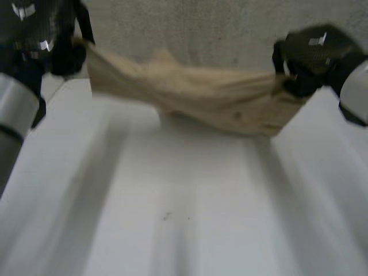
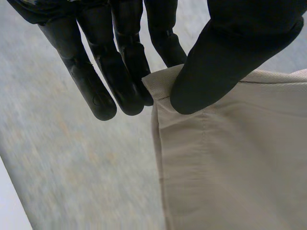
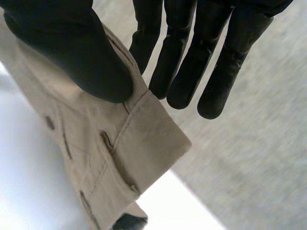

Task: Fold the shorts.

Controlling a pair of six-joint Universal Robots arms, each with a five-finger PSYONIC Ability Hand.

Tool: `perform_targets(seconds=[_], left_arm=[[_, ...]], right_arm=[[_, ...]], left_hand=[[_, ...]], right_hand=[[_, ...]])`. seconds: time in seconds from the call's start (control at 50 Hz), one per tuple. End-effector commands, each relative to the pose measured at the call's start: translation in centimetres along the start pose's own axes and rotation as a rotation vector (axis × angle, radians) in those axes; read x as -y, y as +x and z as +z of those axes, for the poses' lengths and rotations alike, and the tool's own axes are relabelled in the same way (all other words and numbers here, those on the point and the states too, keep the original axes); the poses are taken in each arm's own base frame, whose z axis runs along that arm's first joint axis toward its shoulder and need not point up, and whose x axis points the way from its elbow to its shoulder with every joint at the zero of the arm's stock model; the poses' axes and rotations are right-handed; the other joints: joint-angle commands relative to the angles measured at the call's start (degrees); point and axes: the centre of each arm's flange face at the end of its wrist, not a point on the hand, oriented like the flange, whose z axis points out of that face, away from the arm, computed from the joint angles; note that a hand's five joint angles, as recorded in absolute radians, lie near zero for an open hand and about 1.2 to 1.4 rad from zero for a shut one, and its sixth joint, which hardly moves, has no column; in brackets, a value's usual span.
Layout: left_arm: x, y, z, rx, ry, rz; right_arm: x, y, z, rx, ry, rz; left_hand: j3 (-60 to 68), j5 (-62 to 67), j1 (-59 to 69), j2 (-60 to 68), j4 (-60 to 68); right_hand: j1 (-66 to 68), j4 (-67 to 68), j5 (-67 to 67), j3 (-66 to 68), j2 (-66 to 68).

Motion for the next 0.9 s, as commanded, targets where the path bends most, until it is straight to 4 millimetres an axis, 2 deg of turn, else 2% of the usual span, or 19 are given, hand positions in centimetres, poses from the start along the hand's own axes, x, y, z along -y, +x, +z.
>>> perform_targets(seconds=[0.02, 0.14, 0.2, 0.22, 0.24, 0.32, 0.42, 0.48, 0.56, 0.6, 0.64, 0.72, 0.86, 0.9], left_arm=[[-4.9, 0.9, -6.2, -0.056, -0.221, 0.001], [-5.2, 1.6, -9.7, -0.123, -0.375, -0.003], [-5.0, 2.1, -11.4, -0.173, -0.460, -0.016], [-5.0, 2.2, -11.7, -0.184, -0.478, -0.017], [-4.9, 2.3, -12.0, -0.192, -0.492, -0.016], [-4.6, 2.3, -12.9, -0.213, -0.555, -0.008], [-3.6, 2.0, -13.5, -0.221, -0.572, -0.003], [-2.8, 1.9, -13.5, -0.224, -0.555, -0.005], [-0.7, 1.6, -13.5, -0.240, -0.496, -0.019], [1.0, 1.5, -13.3, -0.248, -0.439, -0.026], [2.2, 1.2, -12.8, -0.239, -0.391, -0.030], [3.2, 0.9, -12.2, -0.225, -0.351, -0.030], [2.3, 1.1, -10.6, -0.218, -0.327, -0.030], [0.1, 1.5, -8.9, -0.220, -0.348, -0.029]], right_arm=[[-4.9, -2.1, -0.8, 0.070, -0.170, 0.022], [-6.7, -3.1, -1.9, 0.110, -0.241, -0.042], [-7.3, -3.9, -4.2, 0.180, -0.340, -0.126], [-7.3, -3.9, -4.2, 0.180, -0.340, -0.126], [-7.7, -4.5, -5.7, 0.245, -0.415, -0.171], [-8.2, -5.5, -7.9, 0.348, -0.505, -0.217], [-8.0, -5.6, -8.7, 0.371, -0.508, -0.257], [-7.6, -5.5, -9.0, 0.366, -0.505, -0.255], [-6.1, -5.6, -10.1, 0.376, -0.457, -0.253], [-5.5, -5.3, -10.3, 0.376, -0.440, -0.248], [-5.0, -4.3, -10.2, 0.354, -0.424, -0.226], [-4.1, -2.7, -9.8, 0.312, -0.379, -0.202], [-3.9, -2.2, -9.5, 0.322, -0.336, -0.176], [-4.3, -2.0, -9.2, 0.322, -0.345, -0.161]], left_hand=[[11.80, 13.99, 15.83, 11.43, 11.00], [11.80, 13.99, 15.83, 11.43, 11.00], [11.80, 13.99, 15.83, 11.43, 11.00], [11.80, 13.99, 15.83, 11.43, 11.00], [11.80, 13.99, 15.83, 11.43, 11.00], [11.80, 13.99, 15.83, 11.43, 11.00], [11.80, 13.99, 15.83, 11.43, 11.00], [11.80, 13.99, 15.83, 11.43, 11.00], [11.80, 13.99, 15.83, 11.43, 11.00], [11.80, 13.99, 15.83, 11.43, 11.00], [11.80, 13.99, 15.83, 11.43, 11.00], [11.80, 13.99, 15.83, 11.43, 11.00], [11.80, 13.99, 15.83, 11.43, 11.00], [11.80, 13.99, 15.83, 11.43, 11.00]], right_hand=[[25.30, 11.78, 12.80, 12.31, 12.54], [25.30, 11.78, 12.80, 12.31, 12.54], [25.30, 11.78, 12.80, 12.31, 12.54], [25.30, 11.78, 12.80, 12.31, 12.54], [25.30, 11.78, 12.80, 12.31, 12.54], [25.30, 11.78, 12.80, 12.31, 12.54], [25.30, 11.78, 12.80, 12.31, 12.54], [25.30, 11.78, 12.80, 12.31, 12.54], [25.30, 11.78, 12.80, 12.31, 12.54], [25.30, 11.78, 12.80, 12.31, 12.54], [25.30, 11.78, 12.80, 12.31, 12.54], [25.30, 11.78, 12.80, 12.31, 12.54], [25.30, 11.78, 12.80, 12.31, 12.54], [25.30, 11.78, 12.80, 12.31, 12.54]])
